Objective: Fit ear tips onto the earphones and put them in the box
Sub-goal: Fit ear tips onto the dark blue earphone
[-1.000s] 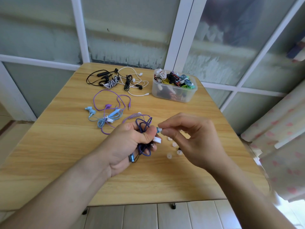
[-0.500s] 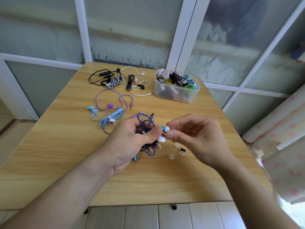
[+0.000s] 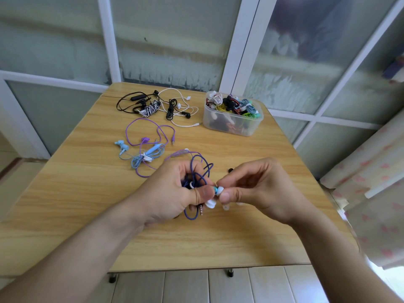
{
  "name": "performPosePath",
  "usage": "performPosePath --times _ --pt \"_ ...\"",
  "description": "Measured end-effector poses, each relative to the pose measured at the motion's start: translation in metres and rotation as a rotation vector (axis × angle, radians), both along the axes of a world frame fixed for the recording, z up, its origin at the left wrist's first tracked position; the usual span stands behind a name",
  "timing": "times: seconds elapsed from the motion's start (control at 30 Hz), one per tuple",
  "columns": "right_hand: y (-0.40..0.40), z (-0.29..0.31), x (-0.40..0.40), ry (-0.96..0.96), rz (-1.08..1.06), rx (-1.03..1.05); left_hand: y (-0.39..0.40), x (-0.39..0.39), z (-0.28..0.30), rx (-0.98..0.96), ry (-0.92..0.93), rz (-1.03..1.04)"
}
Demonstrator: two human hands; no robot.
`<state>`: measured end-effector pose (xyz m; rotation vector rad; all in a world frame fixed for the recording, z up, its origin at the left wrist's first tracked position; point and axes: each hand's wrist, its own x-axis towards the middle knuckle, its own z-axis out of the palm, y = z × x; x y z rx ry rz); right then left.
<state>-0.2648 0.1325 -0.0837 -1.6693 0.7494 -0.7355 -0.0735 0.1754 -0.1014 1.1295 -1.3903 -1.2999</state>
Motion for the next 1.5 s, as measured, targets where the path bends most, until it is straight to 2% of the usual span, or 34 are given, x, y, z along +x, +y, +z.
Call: performPosePath --times 0.2,0.33,0.47,0.57,0.63,0.77,0.9,1.03,1.13,1.5 --pt "0.003 0.006 0.002 0.038 -0.014 -0.105 0.002 -0.002 0.003 0.172 0.155 -0.023" --pt "0.011 0.011 0.003 0.188 -0.107 -0.301 0.001 0.000 0.002 0.160 0.059 -0.016" --pt "0.011 0.006 0.006 0.197 -0.224 -0.558 -0.002 0.001 0.003 0.138 0.007 0.044" --pt "0.008 0.002 0.011 0.178 -0.248 -0.722 -0.003 -0.003 0.003 0.195 0.180 0.114" --pt "0.008 0.000 0.013 0.174 -0.276 -0.755 -0.003 -0.005 0.003 0.244 0.289 0.160" --pt "0.012 0.003 0.014 0.154 -0.260 -0.538 -0.003 -0.007 -0.003 0.239 0.323 0.219" --pt "0.015 0.007 0.015 0.127 -0.229 -0.380 -0.002 -0.007 -0.003 0.090 0.232 0.271" --pt "0.016 0.008 0.017 0.048 -0.227 -0.303 -0.002 -0.006 0.000 -0.061 0.095 0.291" --pt "0.016 0.007 0.017 -0.058 -0.226 -0.253 -0.002 -0.003 0.005 -0.123 0.066 0.275" --pt "0.006 0.004 0.008 -0.037 -0.096 -0.152 0.000 0.003 0.009 -0.085 0.089 0.091"
